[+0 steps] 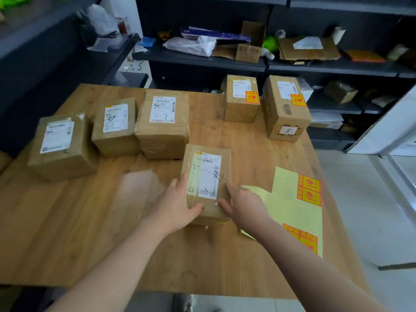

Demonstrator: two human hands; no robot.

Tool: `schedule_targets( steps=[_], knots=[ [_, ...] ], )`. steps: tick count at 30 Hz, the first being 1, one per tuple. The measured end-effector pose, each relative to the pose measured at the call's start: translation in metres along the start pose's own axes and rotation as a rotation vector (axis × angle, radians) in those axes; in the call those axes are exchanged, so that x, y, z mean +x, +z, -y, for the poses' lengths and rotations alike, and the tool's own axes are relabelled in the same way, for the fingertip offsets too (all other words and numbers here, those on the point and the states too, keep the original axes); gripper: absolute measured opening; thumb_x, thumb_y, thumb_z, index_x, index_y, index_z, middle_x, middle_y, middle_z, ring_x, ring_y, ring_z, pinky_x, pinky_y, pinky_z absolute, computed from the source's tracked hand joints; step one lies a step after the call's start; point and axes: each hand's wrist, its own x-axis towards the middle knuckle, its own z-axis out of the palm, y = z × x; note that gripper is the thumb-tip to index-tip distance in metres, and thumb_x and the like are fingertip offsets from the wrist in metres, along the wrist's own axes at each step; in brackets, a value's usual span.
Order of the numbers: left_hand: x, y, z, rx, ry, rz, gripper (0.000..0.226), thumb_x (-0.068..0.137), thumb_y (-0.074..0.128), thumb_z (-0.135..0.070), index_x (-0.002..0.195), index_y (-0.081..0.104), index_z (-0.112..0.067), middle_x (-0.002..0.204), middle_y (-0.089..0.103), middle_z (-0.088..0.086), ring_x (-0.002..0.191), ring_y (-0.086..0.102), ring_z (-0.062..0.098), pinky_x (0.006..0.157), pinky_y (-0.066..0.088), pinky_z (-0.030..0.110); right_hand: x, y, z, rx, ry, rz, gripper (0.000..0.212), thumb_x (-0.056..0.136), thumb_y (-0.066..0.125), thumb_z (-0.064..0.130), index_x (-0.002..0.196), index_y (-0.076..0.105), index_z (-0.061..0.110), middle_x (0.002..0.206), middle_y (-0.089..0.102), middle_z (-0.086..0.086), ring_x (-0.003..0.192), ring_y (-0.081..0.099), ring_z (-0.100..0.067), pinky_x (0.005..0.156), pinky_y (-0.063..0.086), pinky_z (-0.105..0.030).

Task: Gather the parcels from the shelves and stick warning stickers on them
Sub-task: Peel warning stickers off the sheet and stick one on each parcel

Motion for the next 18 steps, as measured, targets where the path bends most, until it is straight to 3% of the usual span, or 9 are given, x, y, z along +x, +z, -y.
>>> schedule_targets(
  steps=[7,12,18],
  knots=[
    [-0.031,0.019,0.007,-0.059,-0.046,0.037,0.082,0.078,0.069,-0.046,0.145,0.025,-0.025,0.131,0.048,0.004,0.118,0.05,0.023,0.094,0.044,0.035,-0.024,0.017,0.004,-0.028,-0.039,0.057,0.032,0.098,0.044,0.04,0.109,0.047,0.01,0.102,0.062,-0.012,0.092,0.059,-0.03,0.063,0.036,-0.033],
    [-0.038,0.017,0.013,-0.037,-0.054,0.048,0.075,0.079,0.068,-0.046,0.142,0.033,-0.026,0.129,0.049,0.004,0.115,0.052,0.023,0.095,0.045,0.037,-0.034,0.022,0.004,0.017,-0.028,0.063,0.035,0.098,0.045,0.038,0.122,0.047,0.012,0.111,0.061,-0.01,0.1,0.058,-0.03,0.074,0.047,-0.037],
    [-0.039,0.01,-0.013,0.206,0.071,-0.128,0.055,0.09,0.053,-0.044,0.132,0.043,-0.01,0.136,0.046,0.007,0.119,0.044,0.028,0.098,0.038,0.036,-0.058,0.007,-0.022,-0.008,0.085,-0.045,0.042,0.098,0.045,0.034,0.135,0.046,0.015,0.138,0.052,-0.004,0.121,0.051,-0.027,0.094,0.046,-0.036]
  ],
)
